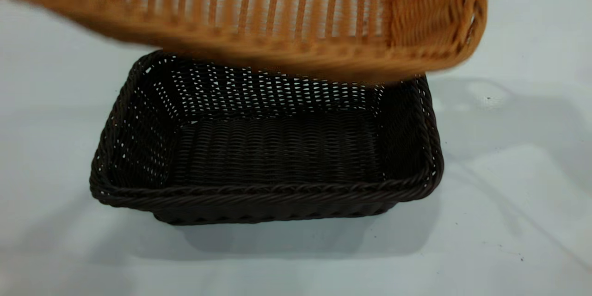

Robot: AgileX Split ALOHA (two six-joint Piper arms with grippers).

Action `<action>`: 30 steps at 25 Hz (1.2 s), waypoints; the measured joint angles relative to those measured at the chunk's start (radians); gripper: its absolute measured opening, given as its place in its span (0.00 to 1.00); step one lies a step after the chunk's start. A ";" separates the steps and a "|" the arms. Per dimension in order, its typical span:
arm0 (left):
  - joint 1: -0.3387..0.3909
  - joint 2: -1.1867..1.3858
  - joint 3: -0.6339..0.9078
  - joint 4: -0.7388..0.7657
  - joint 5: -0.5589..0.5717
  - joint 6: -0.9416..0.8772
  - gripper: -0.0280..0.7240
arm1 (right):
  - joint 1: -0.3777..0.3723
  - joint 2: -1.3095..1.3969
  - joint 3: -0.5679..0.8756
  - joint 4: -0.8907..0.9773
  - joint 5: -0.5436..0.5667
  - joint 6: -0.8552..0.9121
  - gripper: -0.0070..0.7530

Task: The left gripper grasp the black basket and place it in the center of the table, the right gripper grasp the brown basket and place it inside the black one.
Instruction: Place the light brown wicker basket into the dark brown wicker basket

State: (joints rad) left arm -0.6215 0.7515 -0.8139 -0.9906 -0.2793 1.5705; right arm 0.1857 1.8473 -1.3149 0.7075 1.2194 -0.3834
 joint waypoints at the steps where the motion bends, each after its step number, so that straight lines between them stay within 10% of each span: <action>1: 0.000 0.000 0.000 -0.010 -0.019 0.000 0.65 | 0.005 0.016 0.000 -0.006 0.000 0.000 0.16; 30: 0.000 0.001 0.000 -0.003 -0.054 0.000 0.59 | 0.081 0.155 0.000 -0.061 0.002 0.003 0.16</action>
State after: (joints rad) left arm -0.6215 0.7526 -0.8139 -0.9938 -0.3331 1.5705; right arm 0.2664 2.0027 -1.3149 0.6463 1.2210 -0.3807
